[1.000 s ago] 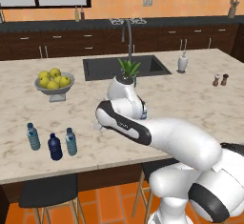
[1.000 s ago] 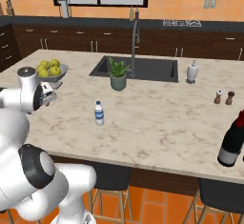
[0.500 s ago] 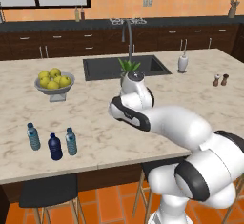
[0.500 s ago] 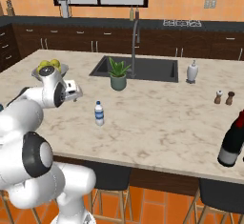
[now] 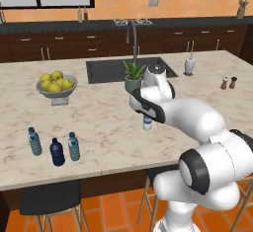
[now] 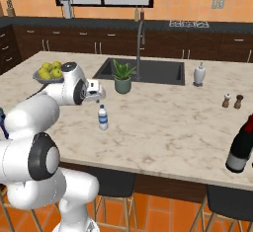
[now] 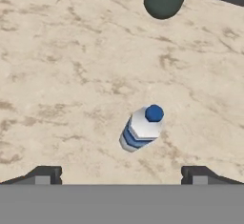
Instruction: Move the plastic bottles in the middle to the plastics group, and the glass bottles in the middle to the glass group.
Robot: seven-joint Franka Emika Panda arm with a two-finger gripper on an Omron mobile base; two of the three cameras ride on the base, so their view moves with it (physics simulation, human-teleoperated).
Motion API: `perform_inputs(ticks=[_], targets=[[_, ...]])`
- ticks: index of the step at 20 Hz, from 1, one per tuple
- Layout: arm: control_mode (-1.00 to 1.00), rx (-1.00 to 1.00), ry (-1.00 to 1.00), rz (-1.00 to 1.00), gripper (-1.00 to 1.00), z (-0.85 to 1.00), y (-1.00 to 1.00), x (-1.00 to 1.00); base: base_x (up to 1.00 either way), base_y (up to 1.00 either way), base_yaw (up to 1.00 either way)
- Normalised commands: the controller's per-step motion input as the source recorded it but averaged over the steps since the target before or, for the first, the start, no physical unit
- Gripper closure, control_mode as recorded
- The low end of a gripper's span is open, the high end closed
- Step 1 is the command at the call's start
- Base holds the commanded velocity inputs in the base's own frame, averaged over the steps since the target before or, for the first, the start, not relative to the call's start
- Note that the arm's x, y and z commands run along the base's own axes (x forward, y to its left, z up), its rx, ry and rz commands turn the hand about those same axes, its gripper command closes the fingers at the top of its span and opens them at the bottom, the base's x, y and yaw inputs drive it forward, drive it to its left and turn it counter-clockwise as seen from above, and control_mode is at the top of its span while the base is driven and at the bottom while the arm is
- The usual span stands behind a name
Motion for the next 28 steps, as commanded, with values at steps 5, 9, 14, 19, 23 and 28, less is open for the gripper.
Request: perform_inputs(ticks=[5,9,14,19,23,28], targets=[[-1.00,0.17,0.02,0.00,-1.00,-0.08,-0.31,0.13,0.00,0.00,0.00],[-1.00,0.03,0.00,0.00,-1.00,-0.24,-0.07,0.28,0.00,0.00,0.00],[-1.00,0.00,0.00,0.00,-1.00,-0.34,0.00,0.37,0.00,0.00,0.00],[-1.00,0.00,0.00,0.00,-1.00,-0.06,-0.09,0.35,0.00,0.00,0.00],[-1.00,0.00,0.00,0.00,-1.00,-0.14,-0.11,0.02,0.00,0.00,0.00],[-1.00,0.00,0.00,0.00,-1.00,-0.21,-0.01,0.01,0.00,0.00,0.00]])
